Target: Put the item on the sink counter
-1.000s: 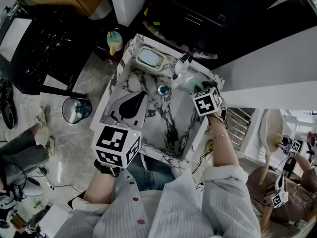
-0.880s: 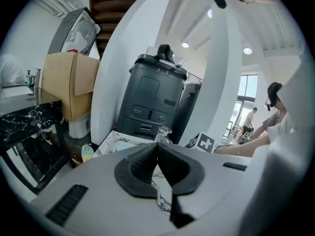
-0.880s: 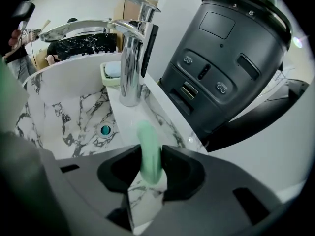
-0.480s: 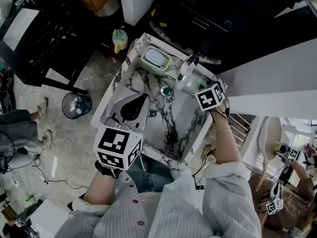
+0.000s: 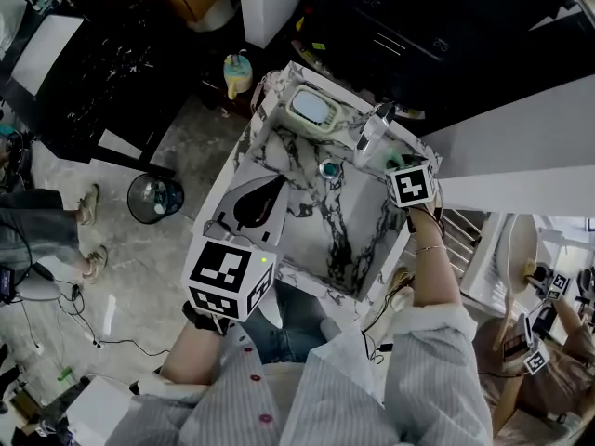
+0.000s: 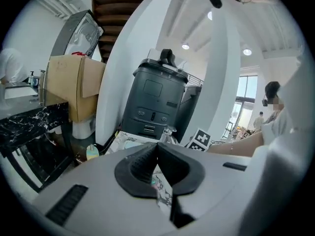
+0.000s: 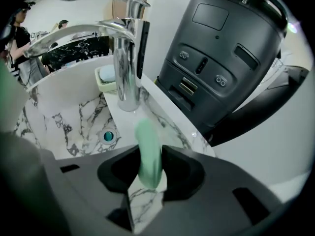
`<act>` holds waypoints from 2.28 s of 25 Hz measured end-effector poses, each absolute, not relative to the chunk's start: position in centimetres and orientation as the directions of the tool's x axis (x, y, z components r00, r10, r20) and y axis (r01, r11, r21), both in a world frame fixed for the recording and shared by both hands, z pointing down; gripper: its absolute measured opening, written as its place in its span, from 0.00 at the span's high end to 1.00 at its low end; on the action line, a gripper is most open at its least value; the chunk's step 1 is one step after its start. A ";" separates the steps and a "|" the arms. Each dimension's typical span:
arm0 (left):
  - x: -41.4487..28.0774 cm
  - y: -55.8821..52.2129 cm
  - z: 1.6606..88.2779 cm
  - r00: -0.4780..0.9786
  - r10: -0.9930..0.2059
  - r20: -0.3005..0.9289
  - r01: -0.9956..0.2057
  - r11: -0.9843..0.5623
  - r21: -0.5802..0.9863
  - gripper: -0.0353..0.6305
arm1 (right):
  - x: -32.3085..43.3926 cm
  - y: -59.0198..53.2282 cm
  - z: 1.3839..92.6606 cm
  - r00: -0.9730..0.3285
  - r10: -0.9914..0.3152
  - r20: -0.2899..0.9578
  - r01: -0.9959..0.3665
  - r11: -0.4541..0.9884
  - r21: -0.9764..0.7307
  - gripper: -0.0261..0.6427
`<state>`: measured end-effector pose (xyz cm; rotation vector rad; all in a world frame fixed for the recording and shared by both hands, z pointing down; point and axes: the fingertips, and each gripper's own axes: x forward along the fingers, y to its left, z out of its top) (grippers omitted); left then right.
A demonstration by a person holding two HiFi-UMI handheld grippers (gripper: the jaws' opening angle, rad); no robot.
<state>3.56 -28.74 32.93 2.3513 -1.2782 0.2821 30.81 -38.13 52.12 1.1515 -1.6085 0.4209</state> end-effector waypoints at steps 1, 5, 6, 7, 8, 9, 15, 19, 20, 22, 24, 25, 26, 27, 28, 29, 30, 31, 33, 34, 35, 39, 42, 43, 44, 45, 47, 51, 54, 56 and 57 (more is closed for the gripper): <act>3.4 -28.6 32.8 0.554 -0.741 0.378 -0.832 -0.477 0.284 0.92 | 30.2 -37.7 51.8 0.020 -0.469 0.883 -0.841 0.469 0.268 0.76; 3.0 -27.7 32.3 0.584 -0.724 0.366 -0.811 -0.512 0.283 0.92 | 27.2 -36.0 50.1 -0.016 -0.492 0.870 -0.859 0.453 0.240 0.76; 3.0 -27.4 32.3 0.592 -0.719 0.363 -0.805 -0.520 0.284 0.92 | 26.5 -35.6 49.7 -0.022 -0.499 0.866 -0.865 0.444 0.234 0.76; 3.0 -27.1 32.3 0.601 -0.714 0.361 -0.799 -0.528 0.287 0.92 | 25.8 -35.1 49.3 -0.025 -0.506 0.862 -0.869 0.437 0.231 0.76; 2.9 -26.7 32.4 0.609 -0.707 0.360 -0.793 -0.536 0.288 0.92 | 25.1 -34.5 48.9 -0.027 -0.512 0.858 -0.873 0.431 0.230 0.76; 2.9 -26.3 32.4 0.616 -0.701 0.359 -0.788 -0.545 0.287 0.92 | 24.4 -33.8 48.6 -0.030 -0.517 0.855 -0.876 0.426 0.227 0.76; 1.7 -23.4 31.6 0.660 -0.667 0.346 -0.751 -0.599 0.278 0.92 | 20.7 -28.3 45.4 -0.055 -0.558 0.828 -0.899 0.388 0.202 0.76; 0.3 -20.8 31.3 0.681 -0.647 0.343 -0.731 -0.625 0.274 0.92 | 16.9 -25.2 42.3 -0.093 -0.609 0.788 -0.908 0.377 0.185 0.77; -0.1 -20.0 31.3 0.687 -0.641 0.342 -0.726 -0.632 0.273 0.92 | 15.8 -24.4 41.6 -0.105 -0.623 0.775 -0.909 0.376 0.179 0.77; -1.0 -18.6 31.3 0.696 -0.632 0.342 -0.717 -0.644 0.268 0.92 | 13.4 -22.9 40.3 -0.134 -0.648 0.750 -0.912 0.376 0.162 0.77; -1.9 -17.2 31.5 0.701 -0.625 0.342 -0.710 -0.653 0.262 0.92 | 11.1 -21.3 39.3 -0.170 -0.670 0.722 -0.916 0.378 0.135 0.77; -2.4 -16.6 31.6 0.703 -0.623 0.343 -0.708 -0.656 0.260 0.92 | 10.0 -20.4 38.8 -0.189 -0.680 0.709 -0.917 0.379 0.120 0.77; -2.8 -15.9 31.7 0.704 -0.621 0.344 -0.707 -0.658 0.259 0.92 | 8.9 -19.6 38.5 -0.205 -0.688 0.696 -0.919 0.380 0.105 0.77; -3.4 -15.3 31.8 0.705 -0.619 0.345 -0.706 -0.660 0.258 0.92 | 7.9 -18.7 38.2 -0.218 -0.696 0.684 -0.920 0.380 0.093 0.77; -3.9 -14.6 31.9 0.706 -0.618 0.346 -0.705 -0.661 0.257 0.92 | 7.0 -17.8 37.9 -0.229 -0.701 0.675 -0.921 0.381 0.083 0.77; -4.4 -14.0 32.1 0.707 -0.616 0.348 -0.704 -0.662 0.258 0.92 | 6.2 -17.0 37.8 -0.237 -0.705 0.669 -0.922 0.381 0.074 0.77; -4.8 -13.4 32.2 0.707 -0.614 0.351 -0.703 -0.663 0.258 0.92 | 5.4 -16.2 37.7 -0.245 -0.706 0.664 -0.922 0.382 0.066 0.77; -5.3 -12.9 32.4 0.707 -0.611 0.355 -0.703 -0.663 0.260 0.92 | 4.6 -15.4 37.6 -0.251 -0.707 0.661 -0.922 0.383 0.060 0.77; -6.0 -12.0 32.9 0.706 -0.606 0.365 -0.703 -0.659 0.265 0.92 | 3.5 -14.0 37.9 -0.260 -0.704 0.661 -0.921 0.386 0.049 0.77; -6.2 -11.6 33.2 0.705 -0.604 0.371 -0.704 -0.657 0.269 0.92 | 3.0 -13.5 38.1 -0.264 -0.701 0.663 -0.921 0.387 0.043 0.77; -6.4 -11.2 33.5 0.705 -0.601 0.377 -0.705 -0.655 0.272 0.92 | 2.7 -12.9 38.4 -0.269 -0.697 0.665 -0.921 0.388 0.034 0.77; -7.4 -9.9 34.4 0.695 -0.602 0.394 -0.715 -0.637 0.288 0.92 | 1.3 -11.1 39.1 -0.297 -0.691 0.660 -0.925 0.378 -0.020 0.77; -7.8 -9.3 34.8 0.680 -0.617 0.397 -0.731 -0.616 0.295 0.92 | 1.0 -9.9 39.5 -0.311 -0.690 0.654 -0.925 0.377 -0.042 0.77; -7.8 -9.0 34.9 0.674 -0.622 0.398 -0.736 -0.610 0.294 0.92 | 1.1 -9.6 39.7 -0.312 -0.687 0.656 -0.924 0.381 -0.041 0.77; -7.8 -8.8 35.0 0.669 -0.625 0.401 -0.741 -0.605 0.294 0.92 | 1.2 -9.2 39.9 -0.314 -0.683 0.659 -0.922 0.385 -0.040 0.77; -7.8 -8.5 35.2 0.665 -0.628 0.405 -0.745 -0.598 0.295 0.92 | 1.2 -8.8 40.0 -0.317 -0.679 0.662 -0.921 0.388 -0.042 0.77; -7.8 -7.8 35.4 0.655 -0.632 0.414 -0.754 -0.583 0.303 0.92 | 1.4 -8.0 40.1 -0.325 -0.670 0.667 -0.919 0.391 -0.055 0.77; -7.7 -6.5 35.6 0.633 -0.649 0.422 -0.774 -0.547 0.319 0.92 | 1.7 -6.5 40.2 -0.346 -0.650 0.676 -0.910 0.408 -0.073 0.77; -7.7 -5.5 35.9 0.607 -0.669 0.429 -0.795 -0.519 0.316 0.92 | 1.8 -5.7 40.4 -0.359 -0.645 0.675 -0.899 0.434 -0.064 0.77; -7.6 -5.0 36.2 0.596 -0.677 0.432 -0.803 -0.509 0.311 0.92 | 1.9 -5.2 40.5 -0.360 -0.647 0.672 -0.893 0.448 -0.046 0.77; -7.6 -4.7 36.2 0.593 -0.679 0.433 -0.805 -0.505 0.310 0.92 | 1.9 -4.9 40.6 -0.359 -0.646 0.674 -0.890 0.454 -0.038 0.77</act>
